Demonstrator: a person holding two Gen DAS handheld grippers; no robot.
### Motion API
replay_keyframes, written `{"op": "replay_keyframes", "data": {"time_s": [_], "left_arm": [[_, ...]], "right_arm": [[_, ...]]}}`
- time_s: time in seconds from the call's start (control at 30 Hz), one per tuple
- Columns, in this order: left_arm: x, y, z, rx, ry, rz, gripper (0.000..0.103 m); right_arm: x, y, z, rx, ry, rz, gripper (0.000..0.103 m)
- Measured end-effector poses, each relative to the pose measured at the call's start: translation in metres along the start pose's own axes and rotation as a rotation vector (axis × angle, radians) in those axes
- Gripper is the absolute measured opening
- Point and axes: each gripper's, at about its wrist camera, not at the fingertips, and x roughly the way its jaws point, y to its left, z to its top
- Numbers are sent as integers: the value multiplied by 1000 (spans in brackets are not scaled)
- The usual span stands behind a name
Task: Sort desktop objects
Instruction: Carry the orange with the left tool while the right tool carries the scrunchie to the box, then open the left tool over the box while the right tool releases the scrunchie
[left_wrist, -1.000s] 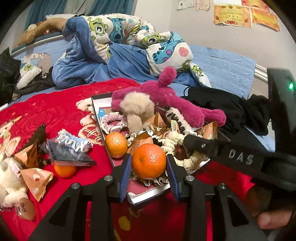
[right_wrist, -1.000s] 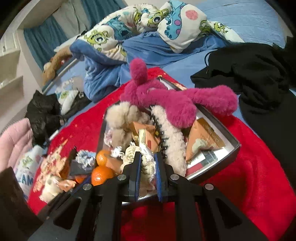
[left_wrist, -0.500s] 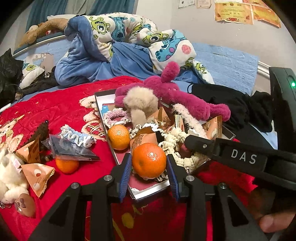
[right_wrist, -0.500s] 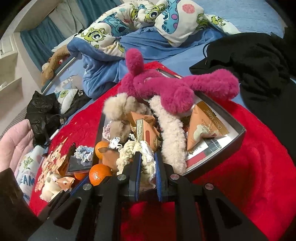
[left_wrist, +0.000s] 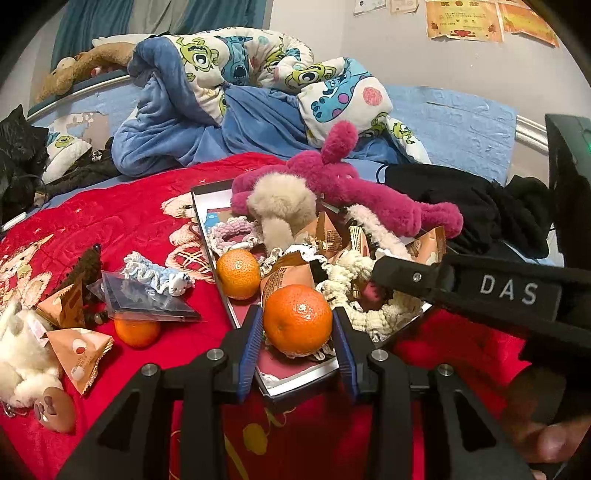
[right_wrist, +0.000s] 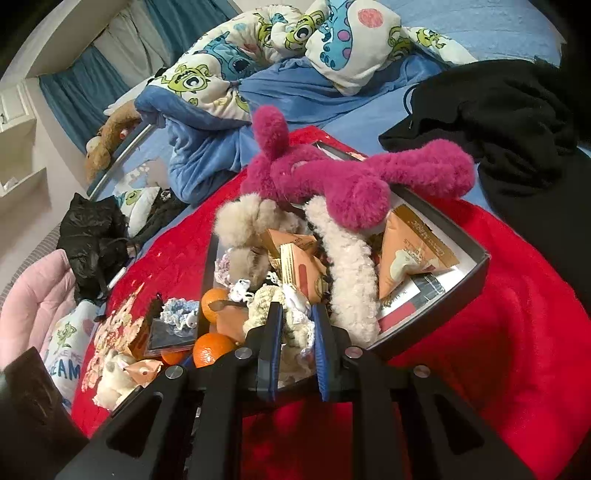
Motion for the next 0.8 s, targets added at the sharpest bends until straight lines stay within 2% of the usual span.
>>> {"op": "replay_keyframes", "data": {"time_s": [0.2,0.23,0.27,0.3,0.33,0.37,0.4,0.43,0.47,0.6,0.8], "left_arm": [[-1,-2,-1,3,1,3,39],[0,-2,0,8,5,3,42],[1,-5,0,16,10,-2,48],[1,-7,0,27,15,-9,52],[1,-10,0,45,14,-7,62],[0,-14,1,54,7,9,66],[-3,-16,2,65,-2,15,82],[-3,-17,2,61,0,53,96],[-2,-16,2,55,7,81,103],[3,-2,2,-13,38,34,103],[2,2,1,-30,34,42,103]], "right_arm": [[-4,2,0,-8,-8,1,18],[-4,2,1,-5,-8,3,22],[-5,1,1,1,-3,5,29],[-5,0,2,11,2,15,47],[-7,-1,3,24,1,36,58],[-9,-1,4,36,-3,57,61],[-12,-1,5,44,-9,64,65],[-14,0,5,46,-15,64,71],[-17,1,6,41,-23,60,74],[-28,-1,8,49,-54,37,92],[-30,-9,10,101,-52,41,103]]}}
